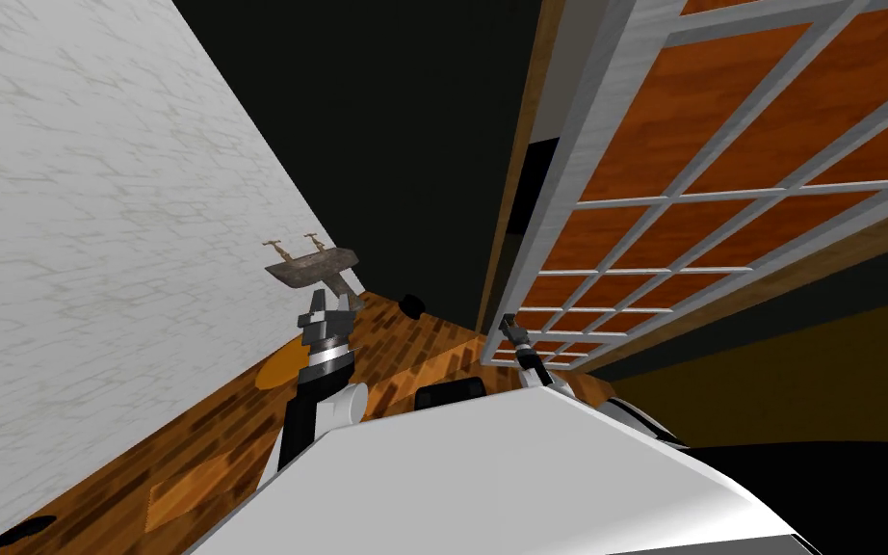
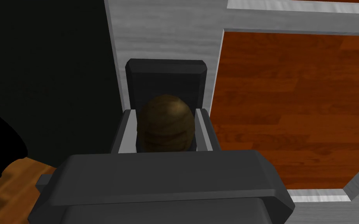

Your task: Pull the door open

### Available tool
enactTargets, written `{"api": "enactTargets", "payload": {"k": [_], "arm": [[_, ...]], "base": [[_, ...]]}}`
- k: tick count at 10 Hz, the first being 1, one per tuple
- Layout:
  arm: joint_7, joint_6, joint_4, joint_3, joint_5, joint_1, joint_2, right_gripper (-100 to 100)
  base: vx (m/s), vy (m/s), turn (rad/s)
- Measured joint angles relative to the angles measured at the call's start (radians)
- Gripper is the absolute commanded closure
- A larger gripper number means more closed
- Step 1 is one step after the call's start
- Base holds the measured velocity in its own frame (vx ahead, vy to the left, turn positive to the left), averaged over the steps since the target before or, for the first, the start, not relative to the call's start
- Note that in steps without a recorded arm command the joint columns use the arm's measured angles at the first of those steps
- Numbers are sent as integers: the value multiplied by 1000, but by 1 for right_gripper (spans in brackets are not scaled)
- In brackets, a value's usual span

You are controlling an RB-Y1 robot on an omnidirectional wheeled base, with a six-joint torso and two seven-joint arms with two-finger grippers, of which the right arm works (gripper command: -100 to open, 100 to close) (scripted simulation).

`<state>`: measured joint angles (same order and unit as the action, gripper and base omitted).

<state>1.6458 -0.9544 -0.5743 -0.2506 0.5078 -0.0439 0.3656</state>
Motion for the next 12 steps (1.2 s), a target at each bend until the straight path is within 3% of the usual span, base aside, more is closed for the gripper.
{"api": "enactTargets", "payload": {"k": [4, 5, 9, 10, 12], "arm": [[62, -19, -14, -63, -32, 21, 33, 100], [64, -18, -13, -67, -34, 24, 32, 100], [116, -73, 1, -112, -58, 38, 71, 100], [129, -82, -19, -125, -65, 57, 87, 100], [154, -107, -15, -152, -79, 70, 102, 100]], "base": [[-202, -48, 66], [-145, -20, 113], [-247, -40, 94], [-238, -60, 82], [-165, -66, 49]]}}
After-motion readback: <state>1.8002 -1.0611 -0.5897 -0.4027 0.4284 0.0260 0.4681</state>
